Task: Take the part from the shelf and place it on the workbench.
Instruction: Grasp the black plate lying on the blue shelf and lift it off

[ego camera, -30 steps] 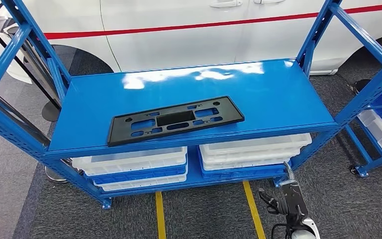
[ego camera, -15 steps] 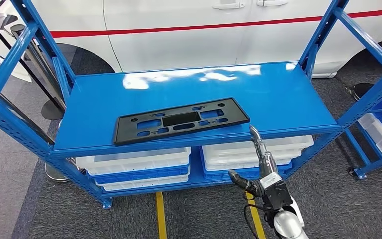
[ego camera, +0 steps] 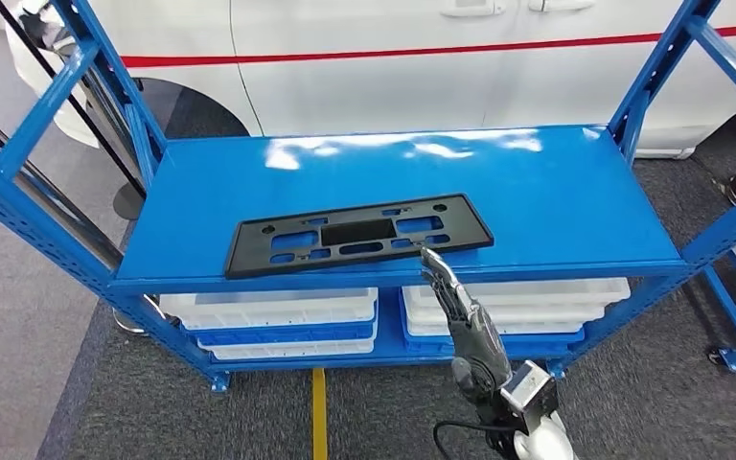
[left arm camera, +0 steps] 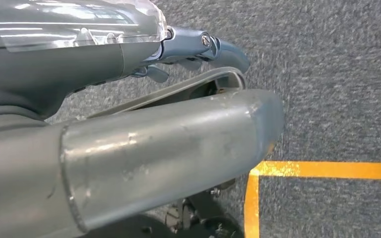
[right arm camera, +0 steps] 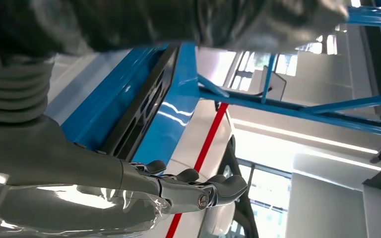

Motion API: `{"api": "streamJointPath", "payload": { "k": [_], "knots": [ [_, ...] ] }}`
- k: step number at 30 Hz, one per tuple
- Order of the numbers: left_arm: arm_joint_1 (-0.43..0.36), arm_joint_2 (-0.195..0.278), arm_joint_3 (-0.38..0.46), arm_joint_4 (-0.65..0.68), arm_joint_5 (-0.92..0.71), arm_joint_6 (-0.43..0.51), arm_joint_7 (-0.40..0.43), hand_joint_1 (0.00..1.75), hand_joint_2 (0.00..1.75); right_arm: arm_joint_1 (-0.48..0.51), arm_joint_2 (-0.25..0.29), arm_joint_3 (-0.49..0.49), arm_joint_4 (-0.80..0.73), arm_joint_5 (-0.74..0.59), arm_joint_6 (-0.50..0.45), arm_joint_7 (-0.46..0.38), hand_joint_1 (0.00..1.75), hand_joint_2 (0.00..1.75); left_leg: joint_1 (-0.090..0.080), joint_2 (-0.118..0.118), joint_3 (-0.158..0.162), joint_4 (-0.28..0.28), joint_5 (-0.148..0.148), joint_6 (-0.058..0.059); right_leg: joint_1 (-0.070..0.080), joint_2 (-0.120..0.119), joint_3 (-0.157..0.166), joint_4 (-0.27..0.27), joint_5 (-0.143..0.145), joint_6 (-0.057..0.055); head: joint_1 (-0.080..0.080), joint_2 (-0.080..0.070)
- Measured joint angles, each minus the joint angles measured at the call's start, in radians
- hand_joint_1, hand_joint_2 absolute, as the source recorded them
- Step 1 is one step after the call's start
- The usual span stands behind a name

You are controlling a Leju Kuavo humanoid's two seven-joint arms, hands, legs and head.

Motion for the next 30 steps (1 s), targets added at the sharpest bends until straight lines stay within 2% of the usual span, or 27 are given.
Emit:
{"api": "streamJointPath", "payload": {
  "k": [2, 3, 4, 5, 6, 8, 9, 12, 14, 15, 17, 18, 19, 20, 22, 24, 25, 27, 30],
  "knots": [
    [-0.001, -0.001, -0.003, 0.001, -0.004, 0.000, 0.001, 0.00, 0.00, 0.001, 0.000, 0.006, -0.006, -0.028, 0.015, 0.014, 0.00, 0.00, 0.003, 0.017, -0.068, 0.131, -0.055, -0.008, 0.002, -0.015, 0.003, -0.001, -0.003, -0.006, -0.001, 0.000],
    [0.000, 0.000, -0.004, 0.001, -0.007, 0.001, 0.003, 0.00, 0.00, 0.002, 0.000, 0.010, -0.007, -0.037, 0.023, 0.024, 0.00, 0.44, 0.005, 0.019, -0.096, 0.180, -0.066, -0.011, 0.002, -0.020, 0.003, 0.000, -0.004, -0.006, -0.001, 0.000],
    [0.001, 0.000, -0.006, 0.001, -0.009, 0.002, 0.005, 0.00, 0.00, 0.003, -0.001, 0.014, -0.007, -0.036, 0.028, 0.034, 0.00, 0.87, 0.006, 0.021, -0.110, 0.199, -0.059, -0.012, 0.003, -0.023, 0.004, 0.000, -0.005, -0.006, -0.001, 0.000],
    [0.003, 0.001, -0.006, 0.001, -0.010, 0.002, 0.008, 0.00, 0.00, 0.003, -0.002, 0.019, -0.006, -0.026, 0.030, 0.049, 0.00, 1.31, 0.007, 0.023, -0.103, 0.177, -0.033, -0.012, 0.003, -0.024, 0.007, 0.000, -0.007, -0.005, -0.001, 0.000],
    [0.004, 0.003, -0.007, 0.001, -0.011, 0.003, 0.012, 0.00, 0.00, 0.003, -0.004, 0.026, -0.006, -0.007, 0.029, 0.070, 0.00, 1.75, 0.008, 0.024, -0.078, 0.118, 0.008, -0.011, 0.002, -0.024, 0.010, 0.000, -0.009, -0.003, -0.001, 0.000],
    [0.006, 0.007, -0.007, 0.001, -0.014, 0.004, 0.020, 0.00, 0.00, -0.001, -0.016, 0.047, -0.002, 0.058, 0.016, 0.134, 0.00, 1.75, 0.006, 0.025, -0.017, -0.015, 0.065, -0.004, 0.004, -0.024, 0.016, 0.001, -0.014, 0.005, -0.001, 0.000],
    [0.006, 0.010, -0.007, 0.001, -0.015, 0.004, 0.024, 0.00, 0.00, -0.004, -0.026, 0.060, 0.002, 0.111, -0.002, 0.168, 0.00, 1.75, 0.004, 0.025, 0.001, -0.056, 0.075, 0.001, 0.005, -0.023, 0.017, 0.001, -0.015, 0.011, -0.001, 0.000],
    [0.009, 0.017, -0.007, 0.002, -0.017, 0.004, 0.033, 0.00, 0.00, -0.012, -0.051, 0.099, 0.019, 0.319, -0.113, 0.226, 0.00, 1.75, -0.001, 0.024, 0.008, -0.076, 0.074, 0.017, 0.006, -0.023, 0.016, -0.004, -0.014, 0.030, -0.001, 0.000],
    [0.014, 0.020, -0.007, 0.002, -0.017, 0.004, 0.036, 0.00, 0.00, -0.018, -0.055, 0.112, 0.029, 0.472, -0.218, 0.257, 0.00, 1.75, 0.001, 0.025, 0.012, -0.086, 0.079, 0.031, 0.005, -0.023, 0.007, 0.022, -0.035, 0.038, -0.001, 0.000],
    [0.015, 0.020, -0.006, 0.002, -0.017, 0.005, 0.039, 0.00, 0.00, -0.020, -0.055, 0.116, 0.036, 0.549, -0.272, 0.280, 0.00, 1.75, 0.003, 0.026, 0.014, -0.090, 0.082, 0.038, 0.005, -0.022, -0.011, 0.062, -0.060, 0.040, -0.001, 0.000],
    [0.016, 0.021, -0.006, 0.002, -0.017, 0.005, 0.044, 0.00, 0.00, -0.022, -0.053, 0.119, 0.057, 0.692, -0.370, 0.325, 0.00, 1.75, -0.002, 0.026, 0.014, -0.091, 0.081, 0.047, 0.006, -0.022, -0.074, 0.191, -0.121, 0.042, 0.000, 0.000],
    [0.016, 0.021, -0.006, 0.002, -0.018, 0.006, 0.047, 0.00, 0.00, -0.021, -0.052, 0.119, 0.071, 0.757, -0.414, 0.342, 0.00, 1.75, -0.005, 0.026, 0.014, -0.090, 0.080, 0.049, 0.006, -0.021, -0.104, 0.248, -0.139, 0.042, 0.000, 0.000],
    [0.017, 0.021, -0.006, 0.002, -0.021, 0.006, 0.049, 0.00, 0.00, -0.020, -0.050, 0.115, 0.086, 0.827, -0.457, 0.356, 0.00, 1.75, -0.008, 0.025, 0.015, -0.089, 0.079, 0.051, 0.007, -0.021, -0.121, 0.275, -0.137, 0.041, 0.000, 0.000],
    [0.017, 0.021, -0.006, 0.002, -0.024, 0.006, 0.051, 0.00, 0.00, -0.020, -0.048, 0.109, 0.102, 0.896, -0.497, 0.367, 0.00, 1.75, -0.011, 0.024, 0.017, -0.088, 0.078, 0.052, 0.007, -0.021, -0.119, 0.263, -0.116, 0.038, 0.000, 0.000],
    [0.019, 0.020, -0.005, 0.002, -0.031, 0.005, 0.053, 0.00, 0.00, -0.019, -0.042, 0.090, 0.131, 1.016, -0.559, 0.383, 0.00, 1.75, -0.015, 0.023, 0.022, -0.086, 0.074, 0.052, 0.012, -0.021, -0.067, 0.144, -0.041, 0.025, 0.000, 0.000],
    [0.019, 0.018, -0.005, 0.002, -0.033, 0.004, 0.053, 0.00, 0.00, -0.019, -0.038, 0.074, 0.152, 1.066, -0.582, 0.391, 0.00, 1.75, -0.019, 0.022, 0.021, -0.081, 0.070, 0.048, 0.021, -0.021, -0.020, 0.034, 0.001, 0.011, 0.000, 0.000],
    [0.019, 0.017, -0.005, 0.002, -0.033, 0.003, 0.053, 0.00, 0.00, -0.019, -0.036, 0.069, 0.160, 1.072, -0.586, 0.392, 0.00, 1.75, -0.019, 0.022, 0.019, -0.080, 0.069, 0.044, 0.025, -0.020, -0.011, 0.011, 0.005, 0.007, 0.000, 0.000],
    [0.019, 0.017, -0.005, 0.002, -0.034, 0.003, 0.053, 0.00, 0.00, -0.019, -0.032, 0.062, 0.170, 1.077, -0.587, 0.393, 0.00, 1.75, -0.017, 0.023, 0.017, -0.083, 0.070, 0.037, 0.028, -0.020, -0.011, 0.006, 0.004, 0.005, 0.000, 0.000],
    [0.020, 0.017, -0.005, 0.002, -0.035, 0.003, 0.053, 0.00, 0.00, -0.019, -0.031, 0.060, 0.174, 1.078, -0.588, 0.394, 0.00, 1.75, -0.016, 0.023, 0.019, -0.085, 0.071, 0.034, 0.029, -0.019, -0.011, 0.005, 0.005, 0.004, 0.000, 0.000]
  ]
}}
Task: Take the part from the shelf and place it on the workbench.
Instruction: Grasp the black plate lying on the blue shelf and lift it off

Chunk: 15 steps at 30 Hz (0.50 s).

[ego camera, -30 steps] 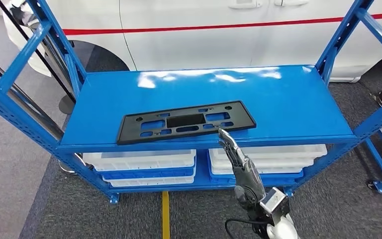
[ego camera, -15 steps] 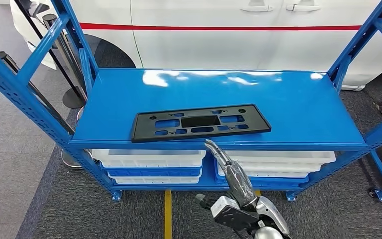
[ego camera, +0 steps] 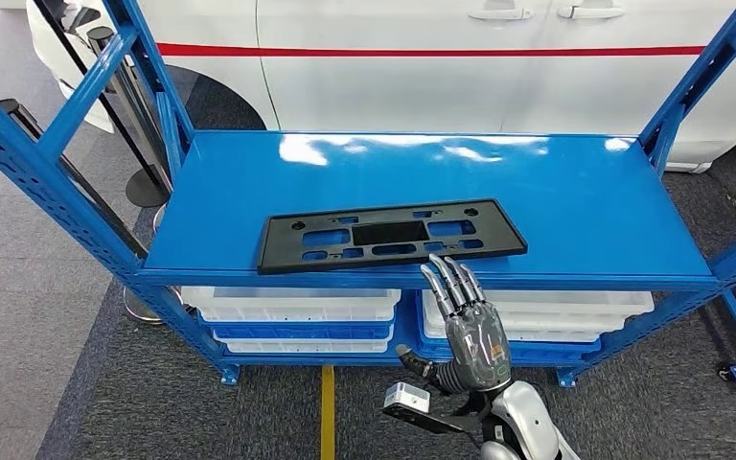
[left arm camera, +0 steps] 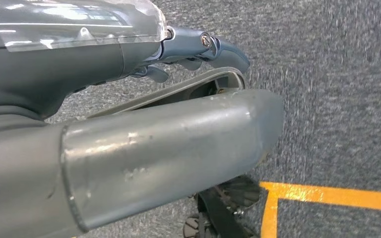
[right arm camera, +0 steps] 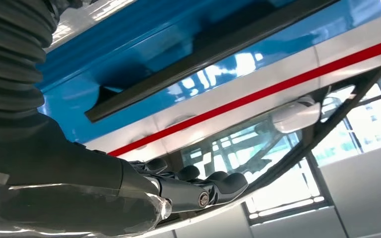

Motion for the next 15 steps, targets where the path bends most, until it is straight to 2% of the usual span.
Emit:
{"api": "streamJointPath", "payload": {
  "k": [4, 7, 8, 9, 11, 12, 13, 15],
  "knots": [
    [0.000, 0.000, 0.000, 0.000, 0.000, 0.000, 0.000, 0.00, 0.00, 0.000, 0.000, -0.001, 0.001, 0.000, 0.000, 0.000, 0.00, 1.75, -0.001, 0.000, 0.001, 0.000, 0.000, -0.001, -0.001, 0.000, 0.001, -0.002, 0.001, -0.001, 0.000, 0.000],
    [0.000, 0.003, 0.000, 0.000, 0.000, 0.000, 0.000, 0.00, 0.00, 0.000, 0.001, -0.004, 0.005, 0.002, 0.000, 0.000, 0.00, 1.75, -0.003, 0.000, 0.001, 0.004, -0.006, -0.007, -0.011, -0.002, 0.007, -0.015, 0.007, -0.008, 0.000, 0.000],
    [0.000, 0.004, 0.000, 0.000, -0.001, 0.000, 0.000, 0.00, 0.00, 0.000, 0.005, -0.006, 0.009, 0.009, -0.005, 0.001, 0.00, 1.75, -0.001, 0.001, -0.017, 0.045, -0.031, -0.013, -0.015, -0.004, 0.010, -0.019, 0.009, -0.012, 0.000, 0.000],
    [0.000, 0.005, 0.000, 0.000, -0.002, 0.000, 0.000, 0.00, 0.00, 0.003, 0.012, -0.013, 0.016, 0.024, -0.020, -0.002, 0.00, 1.75, 0.005, 0.002, -0.053, 0.121, -0.065, -0.021, -0.017, -0.006, 0.013, -0.022, 0.010, -0.014, 0.000, 0.000],
    [0.000, 0.006, 0.001, 0.000, -0.004, -0.005, 0.004, 0.00, 0.00, 0.011, 0.037, -0.037, 0.036, 0.060, -0.056, -0.028, 0.00, 1.75, 0.018, 0.003, -0.055, 0.126, -0.059, -0.038, -0.021, -0.007, 0.018, -0.019, 0.002, -0.007, 0.000, 0.000],
    [-0.001, 0.007, 0.001, 0.000, -0.004, -0.010, 0.006, 0.00, 0.00, 0.015, 0.050, -0.050, 0.045, 0.071, -0.070, -0.045, 0.00, 1.75, 0.021, 0.002, -0.037, 0.085, -0.035, -0.039, -0.022, -0.007, 0.019, -0.015, -0.003, 0.001, 0.000, 0.000],
    [-0.003, 0.008, 0.002, 0.000, -0.004, -0.017, 0.010, 0.00, 0.00, 0.015, 0.061, -0.058, 0.051, 0.073, -0.073, -0.059, 0.00, 1.75, 0.020, 0.002, -0.002, 0.009, -0.004, -0.035, -0.023, -0.006, 0.020, -0.014, -0.007, 0.012, 0.000, 0.000],
    [-0.003, 0.008, 0.004, 0.000, -0.004, -0.028, 0.016, 0.00, 0.00, 0.013, 0.073, -0.061, 0.059, 0.070, -0.074, -0.074, 0.00, 1.75, 0.017, 0.000, 0.002, -0.002, -0.011, -0.015, -0.023, -0.005, 0.021, -0.007, -0.001, 0.028, 0.000, 0.000]
  ]
}}
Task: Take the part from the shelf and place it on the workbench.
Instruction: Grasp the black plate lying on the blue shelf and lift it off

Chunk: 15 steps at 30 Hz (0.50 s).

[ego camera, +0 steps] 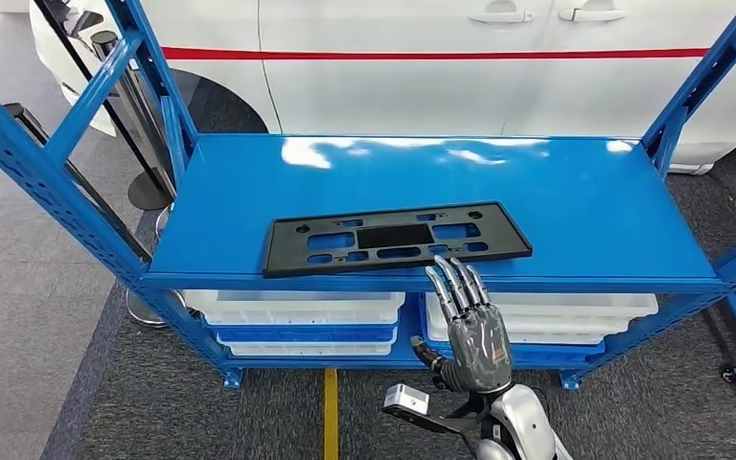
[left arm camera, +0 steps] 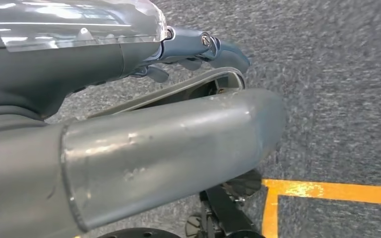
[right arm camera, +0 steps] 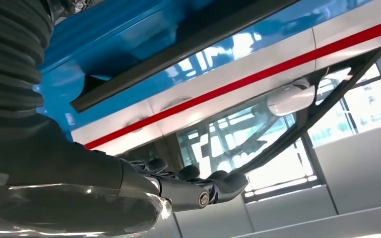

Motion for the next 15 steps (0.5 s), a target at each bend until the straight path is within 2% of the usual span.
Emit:
{"api": "streamJointPath", "payload": {
  "k": [2, 3, 4, 6, 7, 8, 9, 11, 12, 13, 15],
  "knots": [
    [0.002, 0.000, 0.002, 0.000, -0.002, -0.006, 0.004, 0.00, 0.00, -0.004, 0.010, -0.001, 0.008, -0.001, -0.001, -0.011, 0.00, 1.75, 0.001, 0.000, 0.011, -0.006, -0.001, 0.017, -0.002, 0.001, -0.005, 0.026, -0.004, 0.010, 0.000, 0.000],
    [0.002, 0.000, 0.003, 0.000, -0.003, -0.008, 0.006, 0.00, 0.00, -0.006, 0.014, -0.002, 0.012, 0.001, -0.002, -0.015, 0.00, 1.75, 0.001, 0.001, 0.018, -0.007, -0.002, 0.023, -0.003, 0.001, -0.019, 0.055, -0.022, 0.012, 0.000, 0.000],
    [0.002, 0.000, 0.004, 0.000, -0.004, -0.009, 0.008, 0.00, 0.00, -0.009, 0.018, -0.002, 0.017, 0.003, -0.003, -0.018, 0.00, 1.75, 0.001, 0.001, 0.024, -0.008, -0.003, 0.028, -0.003, 0.001, -0.044, 0.103, -0.049, 0.013, 0.000, 0.000],
    [0.001, 0.000, 0.007, 0.000, -0.006, -0.010, 0.013, 0.00, 0.00, -0.011, 0.026, -0.002, 0.029, 0.006, -0.003, -0.024, 0.00, 1.75, -0.003, 0.001, 0.027, -0.007, -0.007, 0.034, -0.001, 0.002, -0.118, 0.228, -0.105, 0.014, 0.000, 0.000],
    [0.001, 0.000, 0.008, 0.000, -0.006, -0.011, 0.016, 0.00, 0.00, -0.010, 0.030, -0.002, 0.036, 0.006, -0.003, -0.028, 0.00, 1.75, -0.006, 0.001, 0.031, -0.006, -0.011, 0.036, 0.000, 0.002, -0.148, 0.271, -0.115, 0.013, 0.000, 0.000],
    [0.001, 0.000, 0.009, 0.000, -0.007, -0.011, 0.017, 0.00, 0.00, -0.010, 0.034, -0.002, 0.042, 0.006, -0.003, -0.030, 0.00, 1.75, -0.008, 0.000, 0.036, -0.006, -0.016, 0.036, 0.001, 0.002, -0.163, 0.280, -0.105, 0.011, 0.000, 0.000],
    [0.002, 0.000, 0.010, 0.000, -0.007, -0.011, 0.018, 0.00, 0.00, -0.010, 0.037, -0.002, 0.047, 0.006, -0.003, -0.032, 0.00, 1.75, -0.011, -0.001, 0.045, -0.006, -0.023, 0.036, 0.002, 0.002, -0.157, 0.250, -0.073, 0.008, 0.000, 0.000],
    [0.004, -0.001, 0.012, 0.001, -0.007, -0.012, 0.020, 0.00, 0.00, -0.011, 0.041, -0.004, 0.055, 0.006, -0.003, -0.034, 0.00, 1.75, -0.013, -0.002, 0.065, -0.007, -0.038, 0.032, 0.010, 0.002, -0.111, 0.124, 0.010, -0.008, -0.001, 0.000],
    [0.004, -0.003, 0.012, 0.002, -0.007, -0.012, 0.020, 0.00, 0.00, -0.012, 0.042, -0.005, 0.059, 0.006, -0.003, -0.034, 0.00, 1.75, -0.012, -0.003, 0.071, -0.007, -0.044, 0.028, 0.017, 0.003, -0.092, 0.068, 0.030, -0.016, -0.001, 0.000],
    [0.002, -0.004, 0.012, 0.003, -0.008, -0.012, 0.020, 0.00, 0.00, -0.013, 0.044, -0.006, 0.062, 0.006, -0.004, -0.034, 0.00, 1.75, -0.011, -0.003, 0.073, -0.009, -0.050, 0.023, 0.023, 0.003, -0.080, 0.032, 0.039, -0.025, -0.001, 0.000],
    [-0.002, -0.006, 0.013, 0.004, -0.008, -0.012, 0.020, 0.00, 0.00, -0.013, 0.048, -0.007, 0.066, 0.006, -0.004, -0.034, 0.00, 1.75, -0.010, -0.002, 0.079, -0.006, -0.052, 0.011, 0.030, 0.005, -0.072, 0.009, 0.029, -0.037, 0.000, 0.000]
  ]
}}
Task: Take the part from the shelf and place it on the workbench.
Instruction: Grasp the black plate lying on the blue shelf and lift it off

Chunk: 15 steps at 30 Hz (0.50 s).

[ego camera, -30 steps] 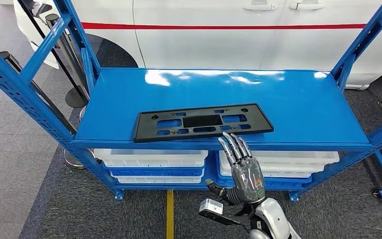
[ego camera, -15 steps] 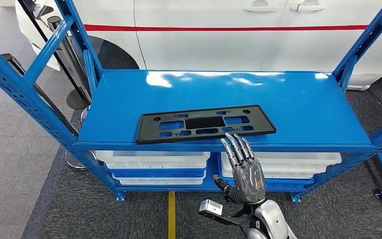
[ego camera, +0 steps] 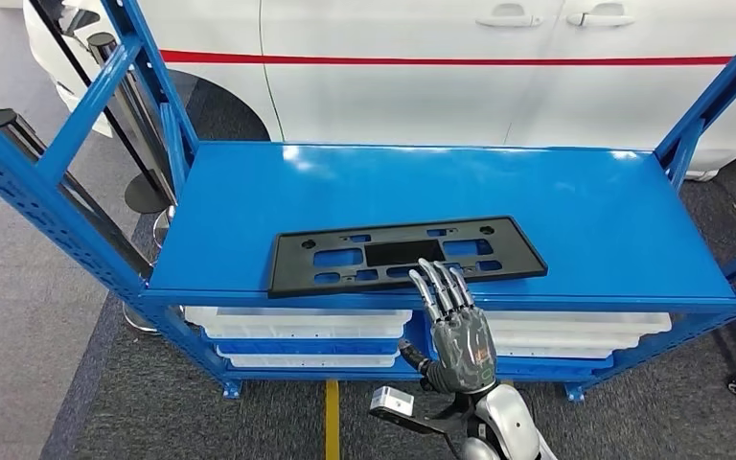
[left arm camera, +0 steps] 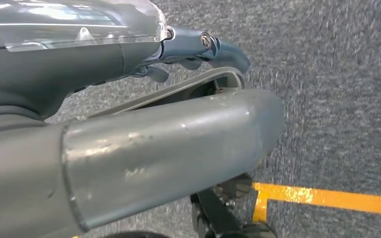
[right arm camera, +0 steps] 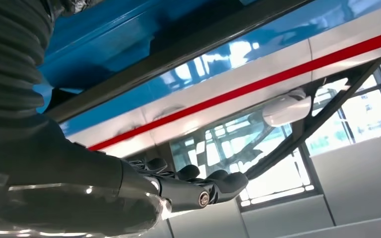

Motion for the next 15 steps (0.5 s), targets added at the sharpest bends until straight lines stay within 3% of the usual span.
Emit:
{"api": "streamJointPath", "payload": {
  "k": [3, 6, 8, 9, 11, 13, 15],
  "knots": [
    [-0.001, 0.001, 0.000, 0.000, 0.000, 0.000, 0.000, 0.00, 0.00, -0.002, 0.007, -0.001, 0.002, 0.000, -0.001, 0.000, 0.00, 1.75, 0.000, 0.003, -0.011, 0.056, -0.007, -0.016, -0.010, 0.001, 0.039, -0.020, -0.006, -0.016, 0.000, 0.000],
    [-0.003, 0.003, 0.000, 0.000, -0.001, -0.001, 0.000, 0.00, 0.00, -0.006, 0.014, -0.002, 0.006, 0.000, -0.001, -0.001, 0.00, 1.75, 0.008, 0.004, -0.117, 0.225, -0.068, -0.032, -0.013, 0.000, 0.076, -0.027, -0.031, -0.021, 0.000, 0.000],
    [0.000, 0.005, 0.000, 0.000, -0.001, -0.001, 0.001, 0.00, 0.00, -0.005, 0.016, -0.002, 0.010, 0.000, -0.001, -0.001, 0.00, 1.75, 0.013, 0.004, -0.178, 0.278, -0.083, -0.038, -0.015, 0.001, 0.102, -0.027, -0.052, -0.017, 0.000, 0.000],
    [0.002, 0.006, 0.000, 0.000, -0.001, -0.001, 0.002, 0.00, 0.00, -0.005, 0.017, -0.002, 0.012, -0.001, -0.001, -0.001, 0.00, 1.75, 0.015, 0.004, -0.186, 0.257, -0.061, -0.041, -0.017, 0.002, 0.118, -0.027, -0.064, -0.014, 0.000, 0.000],
    [0.006, 0.008, 0.000, 0.000, -0.001, 0.000, 0.003, 0.00, 0.00, -0.005, 0.017, -0.002, 0.015, -0.002, -0.001, -0.001, 0.00, 1.75, 0.018, 0.006, -0.169, 0.141, 0.035, -0.043, -0.020, 0.003, 0.151, -0.027, -0.091, -0.005, 0.000, 0.000],
    [0.007, 0.008, 0.000, 0.001, -0.001, -0.001, 0.004, 0.00, 0.00, -0.005, 0.017, -0.002, 0.019, -0.002, -0.001, 0.003, 0.00, 1.75, 0.012, 0.010, -0.156, 0.059, 0.098, -0.034, -0.021, 0.003, 0.175, -0.025, -0.113, 0.008, 0.000, 0.000],
    [0.006, 0.009, 0.001, 0.002, -0.002, -0.003, 0.006, 0.00, 0.00, -0.006, 0.017, -0.002, 0.021, 0.004, -0.002, 0.011, 0.00, 1.75, 0.004, 0.011, -0.155, 0.051, 0.101, -0.018, -0.020, 0.003, 0.185, -0.026, -0.127, 0.023, 0.000, 0.000]
  ]
}}
